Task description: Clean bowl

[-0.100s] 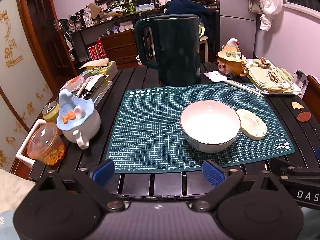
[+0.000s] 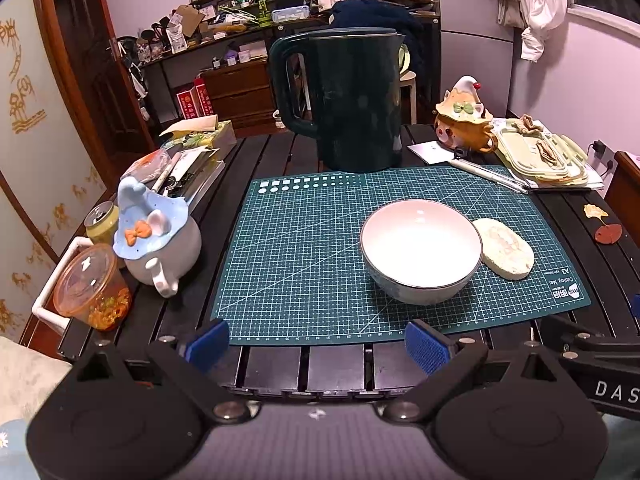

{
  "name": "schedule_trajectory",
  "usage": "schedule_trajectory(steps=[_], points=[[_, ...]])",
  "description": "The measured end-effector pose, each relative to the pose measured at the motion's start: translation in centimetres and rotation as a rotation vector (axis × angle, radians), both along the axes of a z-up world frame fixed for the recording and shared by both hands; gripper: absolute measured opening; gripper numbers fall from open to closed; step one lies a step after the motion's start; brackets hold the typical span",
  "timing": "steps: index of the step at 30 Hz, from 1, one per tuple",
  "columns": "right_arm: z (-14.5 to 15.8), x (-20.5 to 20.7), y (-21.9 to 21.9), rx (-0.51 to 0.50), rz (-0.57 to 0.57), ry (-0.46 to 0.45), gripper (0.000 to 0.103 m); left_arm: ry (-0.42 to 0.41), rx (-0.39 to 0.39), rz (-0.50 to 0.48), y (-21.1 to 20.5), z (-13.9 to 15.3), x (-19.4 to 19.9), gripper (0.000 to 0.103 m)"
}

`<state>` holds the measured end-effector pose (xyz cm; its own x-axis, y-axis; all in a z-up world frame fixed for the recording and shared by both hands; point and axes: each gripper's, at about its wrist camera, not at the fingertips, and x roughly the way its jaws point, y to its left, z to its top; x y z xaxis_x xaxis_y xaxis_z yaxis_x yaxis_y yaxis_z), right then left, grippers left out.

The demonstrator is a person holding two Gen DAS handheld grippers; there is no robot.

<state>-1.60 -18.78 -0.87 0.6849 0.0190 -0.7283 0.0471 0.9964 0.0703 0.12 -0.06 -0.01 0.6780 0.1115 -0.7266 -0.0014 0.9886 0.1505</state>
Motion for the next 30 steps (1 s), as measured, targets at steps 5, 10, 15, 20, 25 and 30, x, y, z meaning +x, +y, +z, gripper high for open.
schedule_trajectory(steps=[5,10,15,20,25,30], points=[[0.01,0.01,-0.01,0.000,0.001,-0.001,0.102,-0.004,-0.003,0.001,-0.08,-0.03,0.15,0.095],[0.02,0.03,-0.02,-0.001,0.002,-0.002,0.102,0.008,-0.002,-0.001,-0.16,0.12,0.21,0.095],[0.03,0.04,-0.03,-0.001,0.002,-0.003,0.102,0.010,-0.002,-0.001,-0.21,0.02,0.28,0.095],[0.20,-0.05,0.01,-0.001,0.004,-0.003,0.102,0.010,-0.003,-0.002,-0.19,0.02,0.31,0.095],[0.07,0.07,-0.13,0.000,0.004,-0.002,0.102,0.011,-0.003,-0.002,-0.23,-0.20,0.55,0.095],[0.01,0.09,-0.20,0.001,0.005,-0.002,0.102,0.010,-0.007,0.001,-0.13,0.09,0.25,0.095]])
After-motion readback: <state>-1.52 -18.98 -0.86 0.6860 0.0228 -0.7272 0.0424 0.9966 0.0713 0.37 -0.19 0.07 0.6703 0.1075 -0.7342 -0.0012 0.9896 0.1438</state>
